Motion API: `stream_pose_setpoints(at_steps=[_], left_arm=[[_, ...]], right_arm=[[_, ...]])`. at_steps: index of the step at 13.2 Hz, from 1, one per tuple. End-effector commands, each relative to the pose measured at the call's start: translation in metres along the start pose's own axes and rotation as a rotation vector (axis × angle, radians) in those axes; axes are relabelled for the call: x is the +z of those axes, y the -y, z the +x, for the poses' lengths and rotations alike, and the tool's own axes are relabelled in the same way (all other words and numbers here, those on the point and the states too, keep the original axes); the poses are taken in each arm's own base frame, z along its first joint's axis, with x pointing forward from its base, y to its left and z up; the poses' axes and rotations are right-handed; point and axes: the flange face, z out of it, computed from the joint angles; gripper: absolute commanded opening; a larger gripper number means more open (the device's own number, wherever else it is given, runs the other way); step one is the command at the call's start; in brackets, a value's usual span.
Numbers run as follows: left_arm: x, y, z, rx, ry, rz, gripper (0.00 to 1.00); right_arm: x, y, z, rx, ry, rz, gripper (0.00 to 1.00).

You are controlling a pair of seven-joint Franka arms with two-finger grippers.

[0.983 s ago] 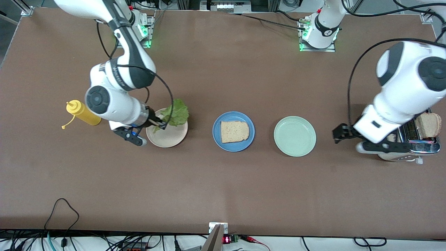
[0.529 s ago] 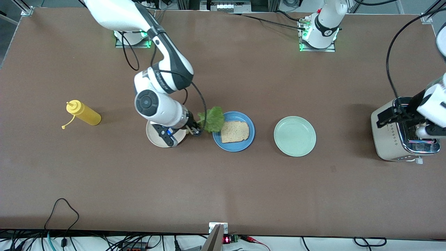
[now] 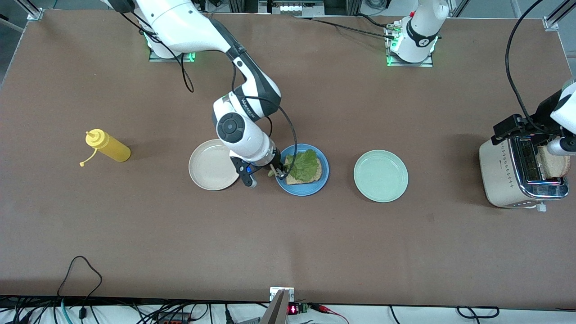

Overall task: Make sandwich in blue plate with both arms
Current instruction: 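Lay the lettuce on the bread with the right gripper and withdraw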

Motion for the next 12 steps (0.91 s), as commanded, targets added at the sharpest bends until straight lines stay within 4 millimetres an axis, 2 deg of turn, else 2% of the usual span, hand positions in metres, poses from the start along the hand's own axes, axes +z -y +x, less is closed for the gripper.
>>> stream_pose_setpoints(at_steps=[1, 4, 5, 6, 9, 12], left_arm=[[-0.004, -0.001, -0.012, -0.009, 0.013, -0.012, 1.0], [-0.001, 0.0, -0.018, -0.011, 0.025, -0.009, 1.0], [-0.002, 0.004, -0.018, -0.017, 0.024, -0.008, 1.0], [-0.004, 0.005, -0.019, -0.02, 0.019, -0.006, 1.0], [-0.002, 0.004, -0.02, -0.017, 0.022, -0.006, 1.0], [0.003, 0.001, -0.018, -0.012, 0.027, -0.007, 1.0]], right_arm=[[0.018, 0.003, -0.01, 0.007, 0.003, 0.015, 0.01], [0.025, 0.002, -0.011, 0.002, 0.0, 0.021, 0.04], [0.025, 0.002, -0.011, -0.001, 0.0, 0.021, 0.12], [0.027, 0.001, -0.01, -0.001, -0.001, 0.019, 0.4], [0.032, 0.0, -0.011, 0.001, -0.003, 0.017, 1.0], [0.029, 0.001, -0.012, -0.007, -0.002, 0.02, 1.0]])
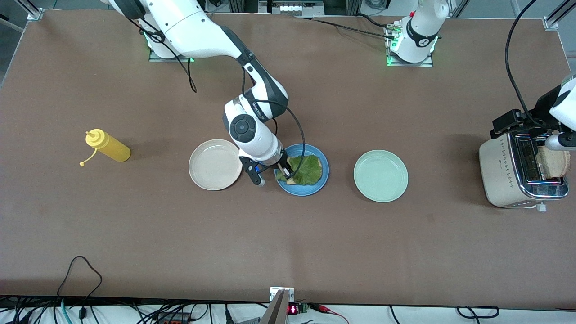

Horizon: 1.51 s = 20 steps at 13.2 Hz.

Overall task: Make sandwich in blue plate with both arms
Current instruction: 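Lay the lettuce on the bread with the right gripper and withdraw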

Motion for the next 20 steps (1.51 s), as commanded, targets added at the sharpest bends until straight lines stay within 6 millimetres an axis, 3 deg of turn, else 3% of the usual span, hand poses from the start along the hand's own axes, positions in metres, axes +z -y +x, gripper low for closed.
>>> stream_pose_setpoints(at_steps=[1, 3, 5, 7, 11, 15, 18, 20], left_arm=[[0.001, -0.003, -0.006, -0.001, 0.001, -0.002, 1.0], [0.008, -0.002, -0.002, -0.002, 0.003, -0.002, 1.0], [0.008, 0.002, -0.002, -0.009, 0.0, -0.002, 1.0], [0.009, 0.005, -0.001, -0.012, 0.001, -0.002, 1.0], [0.007, 0.005, -0.002, -0.008, -0.002, -0.002, 1.0], [0.008, 0.005, -0.001, 0.0, 0.001, -0.002, 1.0], [0.009, 0.005, -0.002, 0.0, 0.004, -0.002, 1.0], [0.008, 0.005, -0.002, 0.0, 0.003, -0.002, 1.0]], right_arm=[[-0.003, 0.007, -0.002, 0.004, 0.007, 0.018, 1.0], [-0.013, 0.011, 0.005, 0.004, -0.002, 0.026, 1.0], [-0.04, 0.016, 0.019, 0.003, -0.001, 0.029, 1.0], [-0.076, 0.018, 0.032, -0.1, 0.008, 0.013, 1.0], [-0.165, 0.007, 0.093, -0.306, 0.06, -0.076, 1.0], [-0.271, -0.041, 0.183, -0.55, 0.174, -0.166, 1.0], [-0.319, -0.082, 0.237, -0.712, 0.215, -0.219, 1.0], [-0.345, -0.122, 0.269, -0.83, 0.202, -0.232, 1.0]])
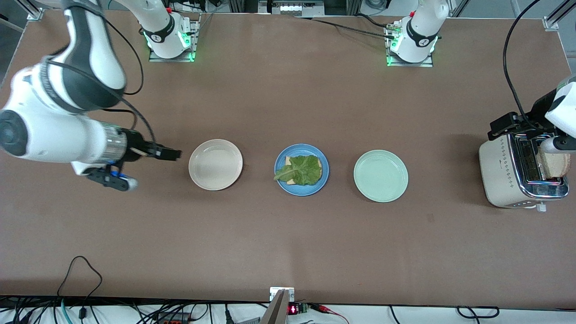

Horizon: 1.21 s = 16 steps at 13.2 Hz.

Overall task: Make sandwich in blue plate with both arms
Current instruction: 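Move the right gripper back toward the mustard bottle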

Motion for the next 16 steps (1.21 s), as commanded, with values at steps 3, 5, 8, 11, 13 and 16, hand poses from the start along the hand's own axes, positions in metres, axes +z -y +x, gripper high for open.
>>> stream_pose_setpoints(at_steps=[3, 5, 8, 11, 13, 16], left_arm=[[-0.001, 0.001, -0.003, 0.006, -0.009, -0.003, 1.0], [-0.001, 0.002, -0.003, 0.005, -0.009, -0.003, 1.0], [-0.001, 0.001, -0.003, 0.006, -0.009, -0.003, 1.0], [-0.001, 0.001, -0.003, 0.006, -0.009, -0.003, 1.0], [-0.001, 0.001, -0.003, 0.006, -0.009, -0.003, 1.0], [-0.001, 0.0, -0.003, 0.009, -0.009, -0.003, 1.0]], right_arm=[[-0.02, -0.117, -0.032, -0.267, -0.012, -0.091, 1.0], [-0.029, -0.175, -0.04, -0.431, -0.039, -0.1, 1.0], [-0.036, -0.239, -0.031, -0.697, -0.068, -0.091, 1.0], [-0.033, -0.285, -0.029, -0.95, -0.127, -0.099, 1.0], [-0.025, -0.311, -0.03, -1.122, -0.178, -0.071, 1.0], [-0.015, -0.344, -0.033, -1.351, -0.268, 0.004, 1.0]])
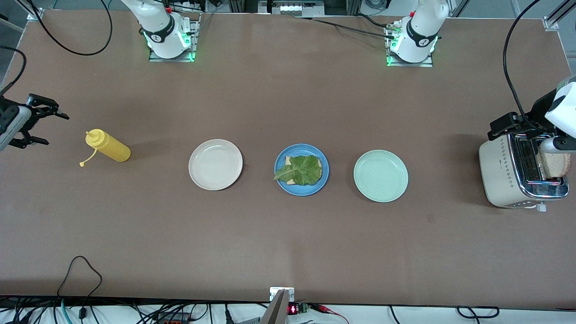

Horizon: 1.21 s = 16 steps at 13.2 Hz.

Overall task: Make sandwich in blue plate with both arms
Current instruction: 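Move the right gripper back toward the mustard bottle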

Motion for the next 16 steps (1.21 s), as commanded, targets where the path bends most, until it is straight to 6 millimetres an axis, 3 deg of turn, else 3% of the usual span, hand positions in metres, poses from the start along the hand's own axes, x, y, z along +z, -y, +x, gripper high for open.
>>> stream_pose_setpoints(at_steps=[1, 4, 8, 10, 14, 16], left_arm=[[-0.002, -0.001, -0.003, 0.009, -0.009, -0.003, 1.0], [-0.001, -0.001, -0.003, 0.011, -0.007, -0.003, 1.0], [-0.001, -0.001, -0.003, 0.012, -0.004, -0.003, 1.0], [-0.001, -0.001, -0.003, 0.012, -0.003, -0.003, 1.0], [-0.001, -0.001, -0.003, 0.014, -0.003, -0.003, 1.0], [0.0, -0.002, -0.003, 0.015, -0.001, -0.003, 1.0]], right_arm=[[0.001, 0.005, -0.032, -0.171, -0.104, -0.005, 1.0], [0.026, -0.003, -0.082, -0.37, -0.246, 0.002, 1.0], [0.06, -0.012, -0.143, -0.417, -0.389, 0.046, 1.0], [0.091, -0.02, -0.154, -0.452, -0.468, 0.064, 1.0], [0.147, -0.036, -0.194, -0.491, -0.581, 0.046, 1.0], [0.17, -0.047, -0.198, -0.485, -0.64, 0.026, 1.0]])
